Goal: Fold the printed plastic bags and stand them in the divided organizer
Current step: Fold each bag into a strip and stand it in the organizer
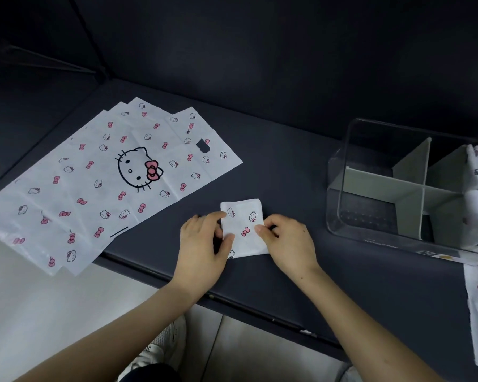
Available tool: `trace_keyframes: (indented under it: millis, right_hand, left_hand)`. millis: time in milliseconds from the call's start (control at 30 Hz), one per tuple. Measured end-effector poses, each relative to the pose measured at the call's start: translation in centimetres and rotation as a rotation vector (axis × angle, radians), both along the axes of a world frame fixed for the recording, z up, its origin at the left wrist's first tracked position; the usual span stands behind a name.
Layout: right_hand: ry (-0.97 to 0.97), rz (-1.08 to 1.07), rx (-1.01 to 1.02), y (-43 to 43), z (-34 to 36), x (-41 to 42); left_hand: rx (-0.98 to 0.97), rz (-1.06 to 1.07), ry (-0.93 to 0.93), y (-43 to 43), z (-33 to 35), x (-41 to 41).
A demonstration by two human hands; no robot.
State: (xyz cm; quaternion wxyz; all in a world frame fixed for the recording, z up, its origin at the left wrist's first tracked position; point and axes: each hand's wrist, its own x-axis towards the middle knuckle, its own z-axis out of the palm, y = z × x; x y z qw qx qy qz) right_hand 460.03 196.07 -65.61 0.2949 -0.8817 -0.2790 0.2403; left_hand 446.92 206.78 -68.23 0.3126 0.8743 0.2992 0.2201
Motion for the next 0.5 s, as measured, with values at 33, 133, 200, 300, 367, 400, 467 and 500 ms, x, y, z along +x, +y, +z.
trace_keyframes:
  millis: [33, 133, 200, 300, 367, 400, 467, 500]
  right_hand:
    - [0.012, -0.004, -0.004, 0.1, 0.1, 0.1]
    - [0.031, -0.006, -0.016, 0.3, 0.1, 0.3]
    - [0.045, -0.003, -0.016, 0.4, 0.2, 0.5]
    - [0.085, -0.004, -0.028, 0.6, 0.1, 0.6]
    - [0.085, -0.013, -0.045, 0.8, 0.3, 0.7]
    - [0.08, -0.008, -0.056, 0.9, 0.3, 0.7]
    - [0.034, 0.003, -0.093, 1.0, 0.5, 0.4]
    - [-0.068, 0.011, -0.127, 1.1, 0.5, -0.1]
  left_hand:
    - [0.077, -0.002, 0.023, 0.2, -0.2, 0.0]
    - [0.305, -0.084, 0.02, 1.0, -0.3, 0.1]
    - [0.409, -0.253, 0.035, 1.6, 0.0, 0.3]
    - [0.46, -0.443, 0.191, 2.2, -0.2, 0.8]
    - [0.457, -0.471, 0.289, 2.4, -0.7, 0.9]
    - [0.463, -0.472, 0.328, 2.4, -0.9, 0.9]
    - [0.488, -0.463, 0.377, 2.3, -1.2, 0.8]
    - [0.496, -0.457, 0.391, 2.1, -1.1, 0.8]
